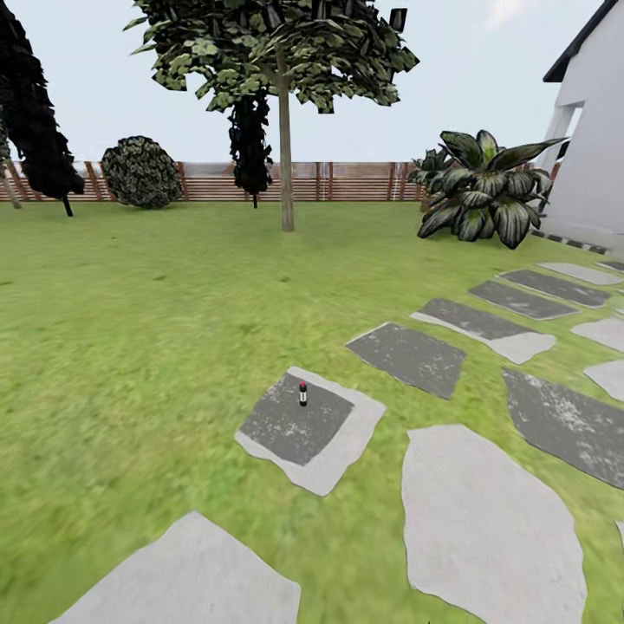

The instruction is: Pick up the pesticide atomizer in the garden and spray insectifuge to fully cover both potted plants in the garden.

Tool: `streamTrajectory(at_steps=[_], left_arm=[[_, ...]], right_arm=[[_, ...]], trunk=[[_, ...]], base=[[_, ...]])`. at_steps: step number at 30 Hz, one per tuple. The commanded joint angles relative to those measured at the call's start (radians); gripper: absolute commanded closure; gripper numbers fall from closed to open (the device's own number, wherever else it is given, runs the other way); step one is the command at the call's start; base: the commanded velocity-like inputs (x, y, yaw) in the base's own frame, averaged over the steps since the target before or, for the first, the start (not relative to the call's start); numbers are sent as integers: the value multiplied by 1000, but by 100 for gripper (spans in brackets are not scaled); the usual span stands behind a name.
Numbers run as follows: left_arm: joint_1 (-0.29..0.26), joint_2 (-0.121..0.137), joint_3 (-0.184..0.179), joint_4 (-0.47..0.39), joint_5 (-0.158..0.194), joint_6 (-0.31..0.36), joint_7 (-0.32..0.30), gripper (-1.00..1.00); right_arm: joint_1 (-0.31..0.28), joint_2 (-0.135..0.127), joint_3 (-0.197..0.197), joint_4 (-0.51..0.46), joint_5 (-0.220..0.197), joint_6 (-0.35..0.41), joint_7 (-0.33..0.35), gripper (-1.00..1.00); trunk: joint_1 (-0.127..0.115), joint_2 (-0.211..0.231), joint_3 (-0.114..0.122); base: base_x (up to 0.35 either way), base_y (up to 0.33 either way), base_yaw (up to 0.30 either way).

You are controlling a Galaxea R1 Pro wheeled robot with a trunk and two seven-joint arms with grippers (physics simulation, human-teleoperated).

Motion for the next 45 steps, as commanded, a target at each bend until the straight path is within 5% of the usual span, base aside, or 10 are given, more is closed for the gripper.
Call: streamTrajectory(at_steps=[1, 45], left_arm=[[-1, 0, 4, 1, 0, -3, -1, -100], [-1, 1, 6, 0, 4, -3, -1, -100]], right_arm=[[-1, 0, 0, 1, 1, -3, -2, -100], [-1, 0, 0, -2, 0, -3, -4, -100]], trunk=[[0, 0, -1], [0, 0, -1]], base=[[337, 0, 0], [337, 6, 0]])
